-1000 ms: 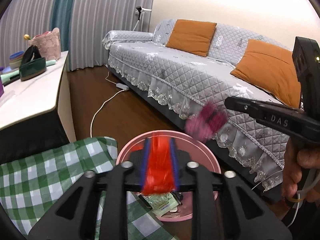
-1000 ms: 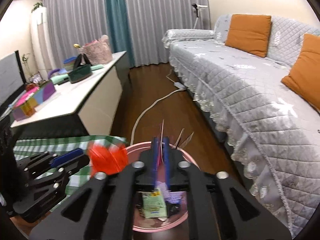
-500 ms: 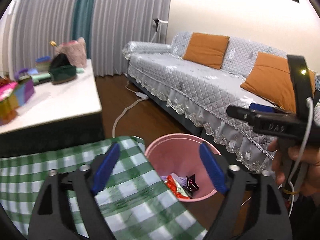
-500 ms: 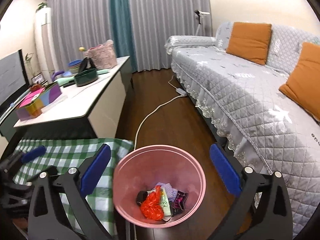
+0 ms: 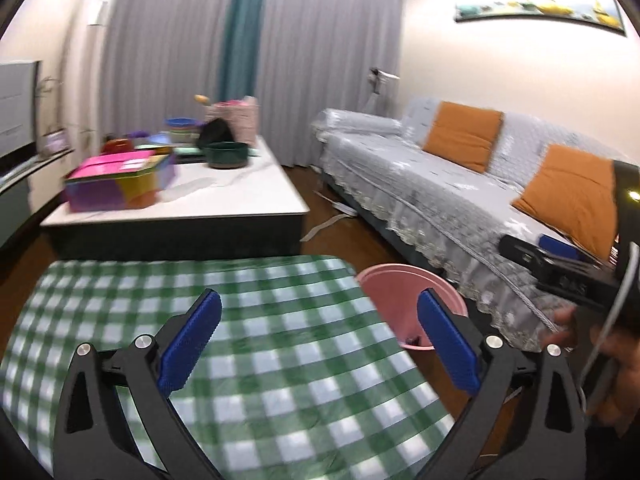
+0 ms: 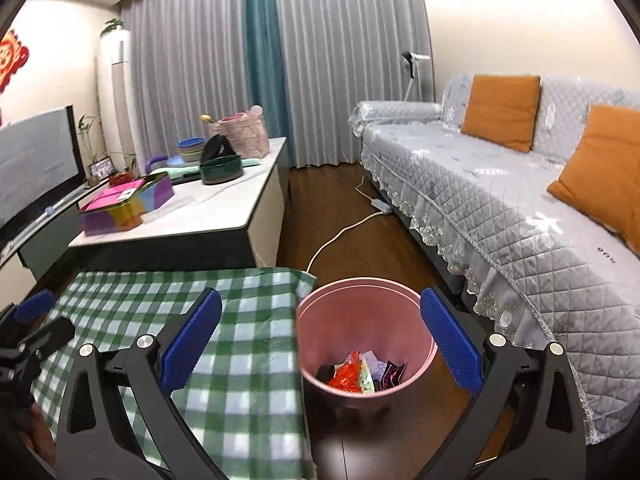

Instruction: Collect trash

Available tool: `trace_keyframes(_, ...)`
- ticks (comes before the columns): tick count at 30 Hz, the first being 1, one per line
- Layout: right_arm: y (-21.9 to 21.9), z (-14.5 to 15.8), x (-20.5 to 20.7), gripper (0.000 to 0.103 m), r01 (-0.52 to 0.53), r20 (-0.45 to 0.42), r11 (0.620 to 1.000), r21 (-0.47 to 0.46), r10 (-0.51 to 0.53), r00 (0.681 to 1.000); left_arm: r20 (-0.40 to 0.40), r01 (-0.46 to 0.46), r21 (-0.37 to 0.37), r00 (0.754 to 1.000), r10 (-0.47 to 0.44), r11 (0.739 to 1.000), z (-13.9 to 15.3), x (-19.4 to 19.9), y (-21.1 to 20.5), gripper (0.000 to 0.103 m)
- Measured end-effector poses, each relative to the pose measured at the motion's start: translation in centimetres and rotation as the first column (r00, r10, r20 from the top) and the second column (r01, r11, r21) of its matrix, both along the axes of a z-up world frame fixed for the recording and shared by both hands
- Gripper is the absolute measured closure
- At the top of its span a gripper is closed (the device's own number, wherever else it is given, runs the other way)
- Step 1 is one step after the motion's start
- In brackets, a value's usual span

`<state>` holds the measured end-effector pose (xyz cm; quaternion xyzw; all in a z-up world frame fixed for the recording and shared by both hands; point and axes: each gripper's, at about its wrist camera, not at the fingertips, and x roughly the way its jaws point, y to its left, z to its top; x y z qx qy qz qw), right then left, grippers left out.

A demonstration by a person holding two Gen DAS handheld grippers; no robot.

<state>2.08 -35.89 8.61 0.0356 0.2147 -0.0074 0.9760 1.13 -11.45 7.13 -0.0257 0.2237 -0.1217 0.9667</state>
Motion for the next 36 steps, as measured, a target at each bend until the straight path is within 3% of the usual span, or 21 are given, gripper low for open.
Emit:
trace_keyframes(8,3.3,-1.2,-3.8,0.005,0.014,0.007,0.998,-0.056,-0.014,1.0,-0.003,-0.147,0.045,0.989,0.147,0.988,-1.5,-2.7,2.2,0.008)
trace_keyframes(16,4.3,-2.9,-2.7,0.005,0.028,-0.037,0.998,-0.057,-0.03,0.999,-0.074,-0.175,0.045,0.981,0.178,0.983,-3.3,-1.9,3.8,0.008)
trace_keyframes(25,5.9,-4.4,-1.2,0.005,0.016,-0.101,0.998,-0.06,-0.022,0.995,-0.091,-0.215,0.073,0.971,0.221,0.974,-4.4,-1.6,4.5,0.008)
trace_keyframes(36,6.7,-4.9,-1.0,0.005,0.016,-0.114,0.998,-0.065,-0.023,0.993,-0.11,-0.228,0.085,0.965,0.237,0.97,-5.0,-1.3,4.8,0.008)
